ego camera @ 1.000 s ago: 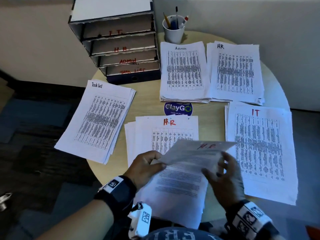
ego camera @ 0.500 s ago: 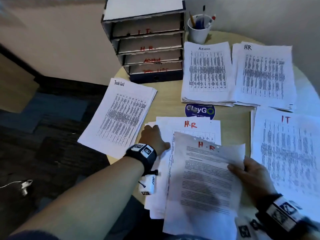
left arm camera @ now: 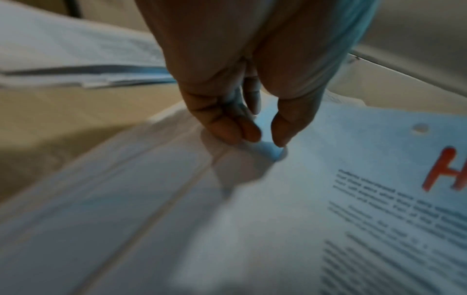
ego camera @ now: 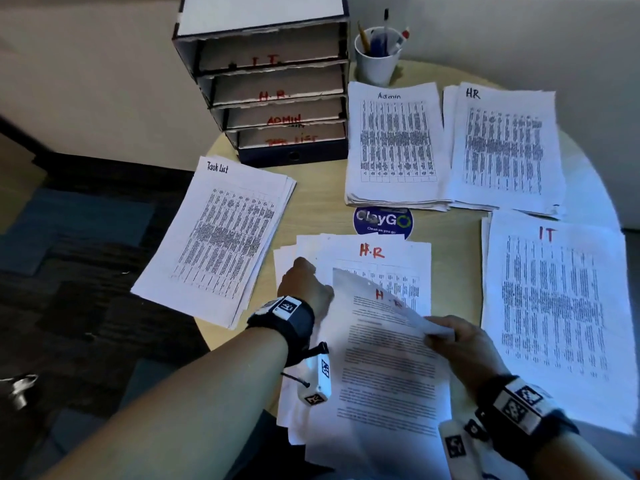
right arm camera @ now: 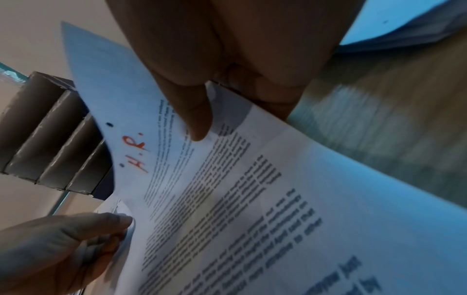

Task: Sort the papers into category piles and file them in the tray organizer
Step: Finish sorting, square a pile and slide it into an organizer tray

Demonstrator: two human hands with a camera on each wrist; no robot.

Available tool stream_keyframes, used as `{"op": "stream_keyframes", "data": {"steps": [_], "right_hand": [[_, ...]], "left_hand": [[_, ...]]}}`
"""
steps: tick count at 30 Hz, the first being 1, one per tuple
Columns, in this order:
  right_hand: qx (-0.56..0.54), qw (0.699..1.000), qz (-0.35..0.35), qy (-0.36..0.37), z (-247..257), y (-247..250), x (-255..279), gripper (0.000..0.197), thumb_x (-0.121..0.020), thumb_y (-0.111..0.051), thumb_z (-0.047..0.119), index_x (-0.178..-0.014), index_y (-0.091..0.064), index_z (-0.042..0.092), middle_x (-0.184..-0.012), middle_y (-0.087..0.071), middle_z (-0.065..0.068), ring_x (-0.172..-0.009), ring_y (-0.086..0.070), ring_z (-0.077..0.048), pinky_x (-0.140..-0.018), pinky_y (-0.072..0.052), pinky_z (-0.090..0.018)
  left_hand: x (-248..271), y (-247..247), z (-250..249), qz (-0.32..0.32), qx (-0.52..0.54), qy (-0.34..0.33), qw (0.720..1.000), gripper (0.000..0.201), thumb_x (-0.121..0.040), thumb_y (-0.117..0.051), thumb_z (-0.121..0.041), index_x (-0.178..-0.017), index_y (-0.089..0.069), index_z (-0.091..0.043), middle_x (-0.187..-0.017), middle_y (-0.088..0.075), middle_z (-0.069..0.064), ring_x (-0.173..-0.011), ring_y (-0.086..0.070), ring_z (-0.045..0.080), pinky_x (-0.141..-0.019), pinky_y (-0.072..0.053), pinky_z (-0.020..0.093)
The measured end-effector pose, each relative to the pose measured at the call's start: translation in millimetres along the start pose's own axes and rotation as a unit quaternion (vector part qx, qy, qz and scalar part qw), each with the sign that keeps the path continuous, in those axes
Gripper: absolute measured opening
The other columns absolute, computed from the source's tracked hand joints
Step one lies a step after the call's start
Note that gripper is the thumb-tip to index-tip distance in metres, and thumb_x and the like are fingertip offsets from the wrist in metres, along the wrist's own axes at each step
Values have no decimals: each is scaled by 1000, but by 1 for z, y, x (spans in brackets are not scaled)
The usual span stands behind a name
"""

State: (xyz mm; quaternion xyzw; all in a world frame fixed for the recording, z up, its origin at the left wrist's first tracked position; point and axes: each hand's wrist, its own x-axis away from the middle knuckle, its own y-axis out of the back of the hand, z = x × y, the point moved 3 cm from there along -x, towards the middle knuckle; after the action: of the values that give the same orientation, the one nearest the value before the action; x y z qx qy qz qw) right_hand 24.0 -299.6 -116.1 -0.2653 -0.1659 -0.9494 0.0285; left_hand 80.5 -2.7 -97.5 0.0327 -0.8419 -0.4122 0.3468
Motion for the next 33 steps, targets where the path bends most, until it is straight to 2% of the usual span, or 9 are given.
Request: {"op": "stream_keyframes", "data": {"steps": [6,11,14,17,19,23,27,30,33], "right_hand": [[-19,999,31,0,7,-2,4,23,-79,-72,-4,-91,-75,16,-96,-74,-3,-87,-69,-20,-77,-52,-29],[-1,999,30,14,2,-7,3,24,-77,-72,-10,-78,-70,14,-106,-72,6,-81,-69,-1,-72,-52,-17],[4,999,25,20,0,-7,4,26,-74,-72,-14,-75,-69,12,-106,-72,3,-81,-69,1,-70,-51,-12],[3,1000,24,18,2,-6,4,20,-76,-72,-12,-78,-68,8,-105,-72,4,-82,-69,1,-69,-50,-9],[-1,1000,24,11,1,-6,3,17,-77,-72,-10,-79,-68,7,-106,-72,4,-83,-69,1,-70,-50,-10],[-80,996,33,-9,5,-4,9,16,-81,-67,-9,-87,-70,5,-100,-75,-1,-86,-70,-18,-71,-53,-24],[-198,979,-38,35,30,19,26,26,-80,-65,-13,-101,-67,2,-80,-75,4,-72,-69,-10,-61,-51,-12],[-253,966,-20,56,31,30,26,46,-76,-68,-9,-119,-65,5,-112,-73,1,-96,-69,-8,-85,-54,-20],[-174,982,0,79,35,24,23,19,-70,-74,-9,-84,-73,4,-102,-75,-2,-90,-69,-19,-76,-55,-23]], "left_hand": [[2,-4,11,27,50,3,998,23,-64,-71,-21,-84,-62,-27,-111,-62,6,-89,-64,23,-71,-51,25],[4,1,-8,-13,18,-44,999,53,-84,-64,-21,-135,-48,-19,-130,-50,6,-104,-58,26,-85,-43,24],[-2,2,-14,24,47,-2,999,59,-85,-63,-27,-139,-42,-21,-125,-59,3,-103,-60,27,-80,-43,26],[-7,4,-15,35,78,17,996,18,-80,-64,-24,-94,-56,-16,-89,-61,-2,-73,-60,20,-59,-41,23],[-6,4,-14,31,55,-2,998,24,-80,-61,-17,-66,-42,-17,-65,-47,-1,-57,-43,20,-49,-29,25],[5,7,-12,1,121,-59,991,23,-83,-61,-11,-68,-44,-13,-65,-45,1,-63,-40,23,-54,-30,27],[34,19,0,115,300,-142,936,17,-87,-64,-4,-75,-64,-16,-68,-53,0,-65,-42,15,-65,-36,28],[54,30,12,180,300,-163,922,17,-83,-64,-8,-72,-59,-20,-68,-48,4,-66,-39,13,-58,-34,24],[59,30,20,235,260,-137,926,21,-90,-56,12,-86,-64,-7,-73,-59,1,-70,-53,11,-70,-44,23]]}}
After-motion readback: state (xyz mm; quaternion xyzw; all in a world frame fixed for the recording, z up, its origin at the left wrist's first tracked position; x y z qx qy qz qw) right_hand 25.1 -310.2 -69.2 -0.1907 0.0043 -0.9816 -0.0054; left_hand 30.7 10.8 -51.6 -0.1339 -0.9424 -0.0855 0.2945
